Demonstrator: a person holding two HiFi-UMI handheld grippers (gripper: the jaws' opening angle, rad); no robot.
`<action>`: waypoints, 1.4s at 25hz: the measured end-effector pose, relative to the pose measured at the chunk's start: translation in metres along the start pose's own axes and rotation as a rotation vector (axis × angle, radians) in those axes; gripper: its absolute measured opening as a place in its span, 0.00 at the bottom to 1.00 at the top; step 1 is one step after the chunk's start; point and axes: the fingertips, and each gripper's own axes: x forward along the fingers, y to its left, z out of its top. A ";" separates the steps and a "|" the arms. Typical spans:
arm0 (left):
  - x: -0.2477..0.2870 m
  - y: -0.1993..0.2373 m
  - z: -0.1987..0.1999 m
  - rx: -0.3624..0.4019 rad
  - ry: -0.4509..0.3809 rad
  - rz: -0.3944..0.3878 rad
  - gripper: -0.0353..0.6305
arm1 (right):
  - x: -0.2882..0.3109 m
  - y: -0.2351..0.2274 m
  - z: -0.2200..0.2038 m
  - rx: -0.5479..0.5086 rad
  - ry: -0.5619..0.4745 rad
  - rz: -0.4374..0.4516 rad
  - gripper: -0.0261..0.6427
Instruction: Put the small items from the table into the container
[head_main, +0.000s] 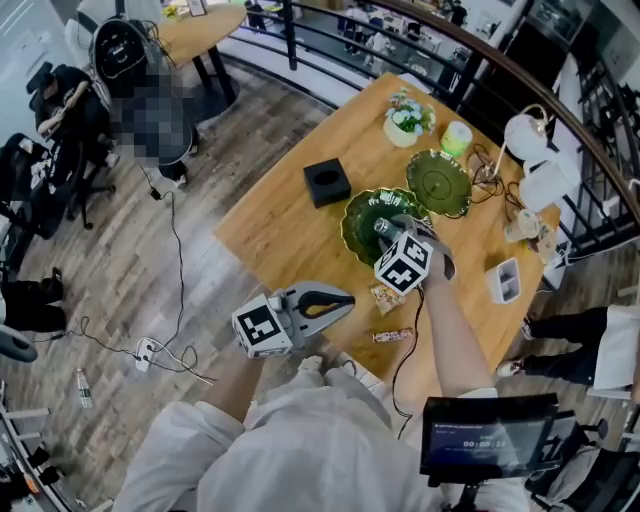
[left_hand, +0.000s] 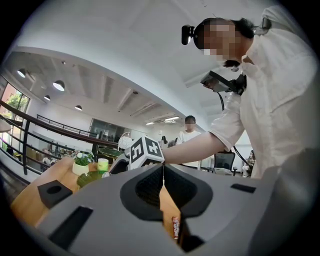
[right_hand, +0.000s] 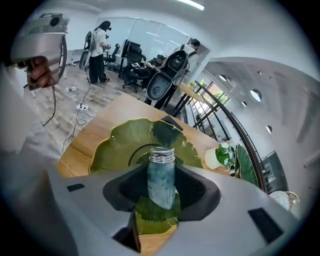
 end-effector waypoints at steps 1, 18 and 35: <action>0.000 0.000 -0.001 -0.002 0.000 -0.001 0.07 | 0.000 0.000 0.000 -0.009 0.002 -0.006 0.29; 0.019 -0.011 0.002 0.011 0.005 -0.069 0.07 | -0.065 -0.018 0.004 0.157 -0.217 -0.144 0.34; 0.049 -0.037 -0.005 0.008 0.023 -0.174 0.07 | -0.076 0.144 -0.111 -0.021 -0.100 0.090 0.34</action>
